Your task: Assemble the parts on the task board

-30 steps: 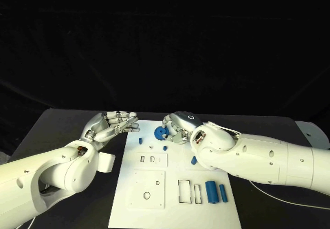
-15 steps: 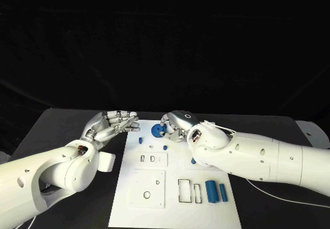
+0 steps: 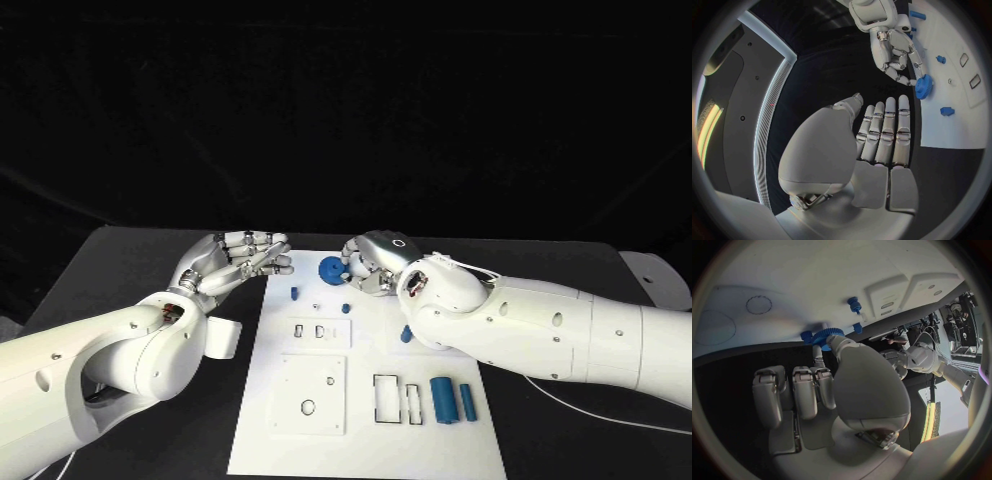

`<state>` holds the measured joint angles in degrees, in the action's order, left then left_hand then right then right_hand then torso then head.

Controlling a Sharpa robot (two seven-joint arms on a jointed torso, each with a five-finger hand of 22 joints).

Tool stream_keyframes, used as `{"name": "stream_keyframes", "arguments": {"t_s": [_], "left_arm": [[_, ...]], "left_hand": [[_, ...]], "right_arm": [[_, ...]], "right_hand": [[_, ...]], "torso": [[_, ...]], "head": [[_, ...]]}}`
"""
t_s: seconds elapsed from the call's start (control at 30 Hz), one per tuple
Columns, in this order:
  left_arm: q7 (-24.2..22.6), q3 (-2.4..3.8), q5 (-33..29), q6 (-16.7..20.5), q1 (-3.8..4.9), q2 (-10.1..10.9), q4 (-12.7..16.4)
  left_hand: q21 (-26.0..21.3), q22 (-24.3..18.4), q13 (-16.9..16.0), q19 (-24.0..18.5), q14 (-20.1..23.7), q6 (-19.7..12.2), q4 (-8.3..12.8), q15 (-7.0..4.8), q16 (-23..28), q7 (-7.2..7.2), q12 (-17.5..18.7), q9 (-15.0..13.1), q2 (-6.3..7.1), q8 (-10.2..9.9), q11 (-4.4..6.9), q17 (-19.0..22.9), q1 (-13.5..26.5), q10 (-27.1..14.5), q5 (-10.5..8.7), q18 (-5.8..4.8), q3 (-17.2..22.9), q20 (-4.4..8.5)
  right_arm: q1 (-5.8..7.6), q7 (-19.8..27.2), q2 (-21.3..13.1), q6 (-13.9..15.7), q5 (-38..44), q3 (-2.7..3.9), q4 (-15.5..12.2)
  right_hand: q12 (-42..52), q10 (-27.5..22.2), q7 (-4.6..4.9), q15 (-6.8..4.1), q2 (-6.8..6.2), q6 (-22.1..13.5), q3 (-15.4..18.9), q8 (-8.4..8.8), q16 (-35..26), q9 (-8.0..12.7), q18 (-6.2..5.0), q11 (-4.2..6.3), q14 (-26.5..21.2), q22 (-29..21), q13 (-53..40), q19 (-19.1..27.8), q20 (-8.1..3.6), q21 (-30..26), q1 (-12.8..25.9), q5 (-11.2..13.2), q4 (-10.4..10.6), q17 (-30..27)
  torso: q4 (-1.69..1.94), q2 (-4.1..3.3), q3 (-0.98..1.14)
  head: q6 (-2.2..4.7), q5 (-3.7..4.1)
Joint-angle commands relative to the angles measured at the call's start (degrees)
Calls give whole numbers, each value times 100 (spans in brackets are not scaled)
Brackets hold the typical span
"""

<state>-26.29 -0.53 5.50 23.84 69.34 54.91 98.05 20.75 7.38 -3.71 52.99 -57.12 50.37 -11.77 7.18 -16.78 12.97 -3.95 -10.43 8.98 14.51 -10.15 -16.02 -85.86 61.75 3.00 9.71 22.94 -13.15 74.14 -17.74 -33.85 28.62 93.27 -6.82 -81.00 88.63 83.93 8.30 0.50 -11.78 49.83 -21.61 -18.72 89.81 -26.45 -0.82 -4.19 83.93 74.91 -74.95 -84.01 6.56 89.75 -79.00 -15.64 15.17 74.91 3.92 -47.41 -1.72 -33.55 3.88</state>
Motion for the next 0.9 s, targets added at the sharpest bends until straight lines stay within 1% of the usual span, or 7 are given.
{"name": "stream_keyframes", "arguments": {"t_s": [0.03,0.23,0.5,0.6,0.73,0.9], "left_arm": [[-20,4,-9,-108,7,-4,10],[-15,4,-9,-112,7,0,11],[-11,4,-9,-113,7,15,16],[-10,4,-9,-114,7,18,18],[-9,4,-9,-113,7,23,19],[-5,4,-9,-114,7,28,18]], "left_hand": [[-23,-6,-6,-37,30,-45,-4,28,20,91,32,10,-16,-21,-15,-6,40,-39,-11,67,33,-3],[-25,-11,-7,-40,31,-49,4,30,35,93,30,10,-16,-29,-18,-18,48,-49,-12,68,44,-6],[-25,-11,-7,-40,31,-49,4,30,35,93,30,10,-16,-29,-18,-18,48,-49,-12,68,44,-6],[-25,-11,-7,-40,31,-49,4,30,35,93,30,10,-16,-29,-18,-18,48,-49,-12,68,44,-6],[-25,-11,-7,-40,31,-49,4,30,35,93,30,10,-16,-29,-18,-18,48,-49,-12,68,44,-6],[-25,-11,-7,-40,31,-49,4,30,35,93,30,10,-16,-29,-18,-18,48,-49,-12,68,44,-6]], "right_arm": [[-30,-52,-18,-228,85,-17,-46],[-37,-62,-55,-232,84,-17,-88],[-42,-84,-103,-246,88,-17,-123],[-43,-102,-119,-240,98,-17,-128],[-43,-119,-138,-233,108,-17,-130],[-43,-125,-145,-215,112,-17,-141]], "right_hand": [[0,479,50,-35,11,8,-38,29,19,8,82,6,607,1509,-1379,-599,-35,25,47,28,6,1509],[0,479,50,-35,11,8,-38,29,19,8,82,6,607,1509,-1379,-599,-35,25,47,28,6,1509],[5,484,50,-35,10,12,-41,31,19,7,82,6,607,1509,-1383,-599,-34,25,56,42,6,1509],[2,481,50,-35,11,15,-43,31,19,6,82,6,607,1509,-1381,-599,-34,25,61,50,7,1509],[2,481,50,-35,11,15,-43,31,19,6,82,6,607,1509,-1381,-599,-34,25,61,50,7,1509],[4,483,49,-35,12,19,-46,31,19,5,82,6,607,1509,-1383,-599,-33,25,70,61,8,1509]], "torso": [[-4,-1,2],[0,-1,1],[-13,-4,5],[-1,-1,1],[2,-3,4],[2,-1,-1]], "head": [[-6,-7],[-15,11],[-15,13],[-17,33],[-21,34],[-13,38]]}}
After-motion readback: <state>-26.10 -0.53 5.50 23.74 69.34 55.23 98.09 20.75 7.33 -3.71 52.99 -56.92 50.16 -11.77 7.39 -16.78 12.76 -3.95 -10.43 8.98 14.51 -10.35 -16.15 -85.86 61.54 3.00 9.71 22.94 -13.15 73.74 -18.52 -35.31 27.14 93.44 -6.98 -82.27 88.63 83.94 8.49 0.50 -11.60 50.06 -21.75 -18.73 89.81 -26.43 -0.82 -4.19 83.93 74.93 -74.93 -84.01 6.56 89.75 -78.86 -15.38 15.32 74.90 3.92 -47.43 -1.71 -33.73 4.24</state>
